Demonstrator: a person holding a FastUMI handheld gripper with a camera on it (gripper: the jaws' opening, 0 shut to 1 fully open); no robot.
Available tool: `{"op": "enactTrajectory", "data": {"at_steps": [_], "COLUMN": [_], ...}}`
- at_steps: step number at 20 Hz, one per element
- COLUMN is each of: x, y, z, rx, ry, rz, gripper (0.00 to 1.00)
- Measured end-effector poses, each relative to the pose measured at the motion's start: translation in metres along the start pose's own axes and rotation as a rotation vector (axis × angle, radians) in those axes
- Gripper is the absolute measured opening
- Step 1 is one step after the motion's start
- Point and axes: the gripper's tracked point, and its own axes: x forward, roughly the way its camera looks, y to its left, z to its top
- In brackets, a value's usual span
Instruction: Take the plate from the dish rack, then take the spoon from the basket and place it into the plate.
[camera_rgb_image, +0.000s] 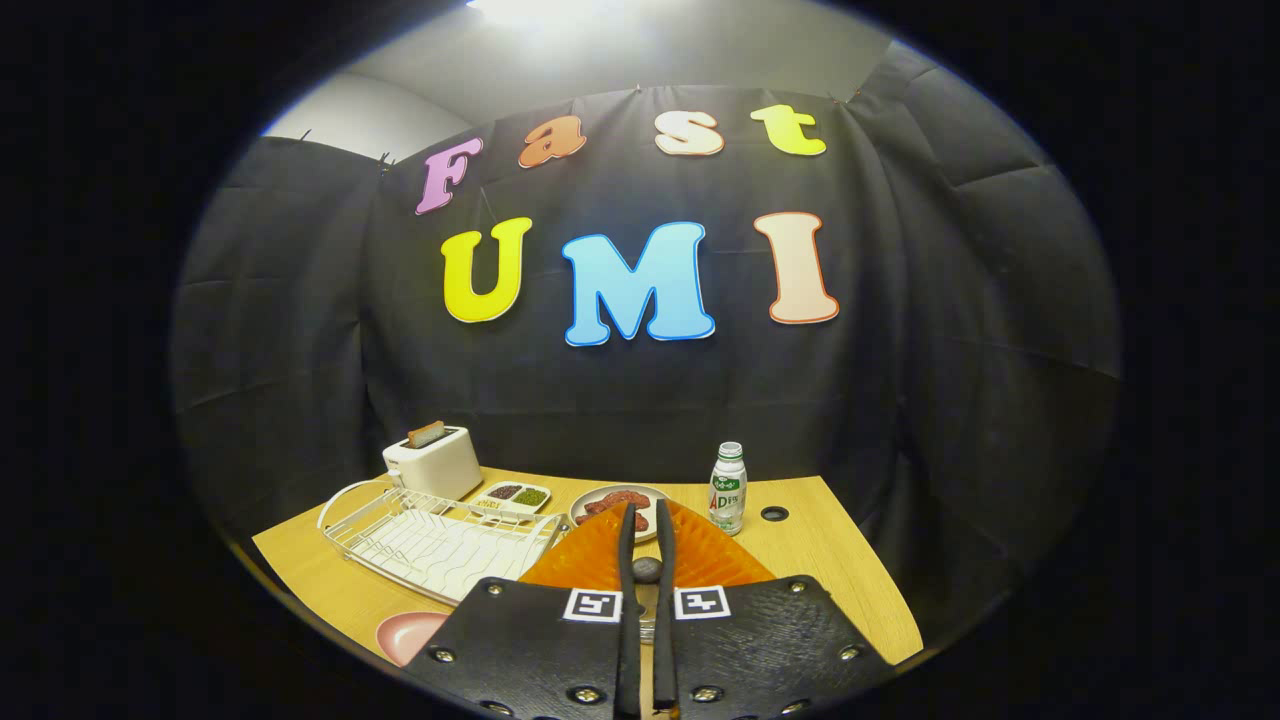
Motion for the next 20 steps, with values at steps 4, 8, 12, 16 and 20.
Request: {"op": "enactTrajectory", "data": {"at_steps": [4, 8, 12, 16, 20], "x": [-0.016, -0.026, -0.027, -0.023, -0.013], "y": [0.031, 0.073, 0.116, 0.159, 0.199], "z": [-0.015, -0.033, -0.053, -0.072, -0.094], "rx": [-0.002, -0.006, -0.005, -0.019, -0.038], "ry": [0.037, 0.081, 0.127, 0.175, 0.222], "rz": [0.025, 0.079, 0.14, 0.209, 0.27], "gripper": [0.05, 0.05, 0.05, 0.05, 0.05]}}
